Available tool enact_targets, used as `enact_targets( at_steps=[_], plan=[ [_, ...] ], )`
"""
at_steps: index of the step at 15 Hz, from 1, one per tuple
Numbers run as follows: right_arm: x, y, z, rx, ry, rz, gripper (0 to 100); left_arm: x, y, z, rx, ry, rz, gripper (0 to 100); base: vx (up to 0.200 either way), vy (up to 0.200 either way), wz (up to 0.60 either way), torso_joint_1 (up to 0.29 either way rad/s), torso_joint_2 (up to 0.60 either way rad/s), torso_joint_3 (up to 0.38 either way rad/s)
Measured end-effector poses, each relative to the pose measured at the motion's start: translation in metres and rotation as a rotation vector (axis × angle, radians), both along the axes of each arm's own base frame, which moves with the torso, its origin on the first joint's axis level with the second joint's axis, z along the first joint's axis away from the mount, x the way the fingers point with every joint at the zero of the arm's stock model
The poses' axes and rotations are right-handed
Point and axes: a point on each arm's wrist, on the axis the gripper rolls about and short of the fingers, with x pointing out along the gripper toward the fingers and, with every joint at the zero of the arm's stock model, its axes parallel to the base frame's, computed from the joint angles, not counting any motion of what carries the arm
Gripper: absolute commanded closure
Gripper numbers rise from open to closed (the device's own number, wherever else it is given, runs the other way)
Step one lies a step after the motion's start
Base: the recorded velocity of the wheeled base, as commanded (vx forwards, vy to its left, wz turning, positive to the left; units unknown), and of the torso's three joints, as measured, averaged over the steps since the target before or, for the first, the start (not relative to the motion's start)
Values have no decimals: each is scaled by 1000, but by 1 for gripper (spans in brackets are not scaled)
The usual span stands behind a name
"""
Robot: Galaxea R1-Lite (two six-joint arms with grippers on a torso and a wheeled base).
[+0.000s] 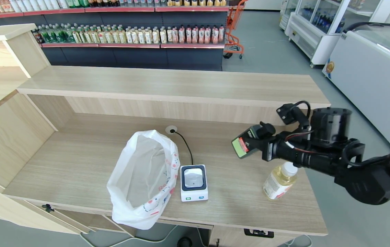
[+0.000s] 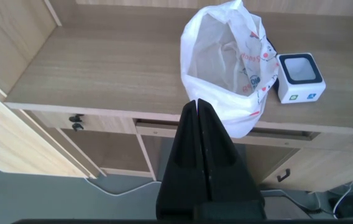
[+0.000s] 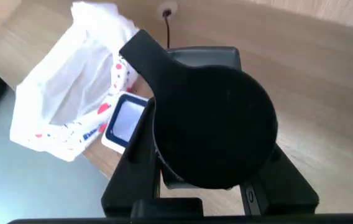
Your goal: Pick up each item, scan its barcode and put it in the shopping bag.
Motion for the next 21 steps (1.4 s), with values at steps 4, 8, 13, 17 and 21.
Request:
enact_targets(
  at_steps=[4,8,13,17,21],
  plan=[
    [-58,-30,53,-137,-286,-3,100,0,0,0,0,0,0,100,0,0,0,0,0,0],
    [-115,-82,57,-766,-612,-12,100,0,0,0,0,0,0,100,0,0,0,0,0,0],
    [-158,-84,78,-1152,-1322,307,100,0,0,0,0,0,0,100,0,0,0,0,0,0],
    [-178,-71,110,-1464,-2137,110,100,0,0,0,0,1,0,100,0,0,0,0,0,0],
    [-182,-55,85,-1325,-2528,348,100,0,0,0,0,0,0,100,0,0,0,0,0,0]
  ],
)
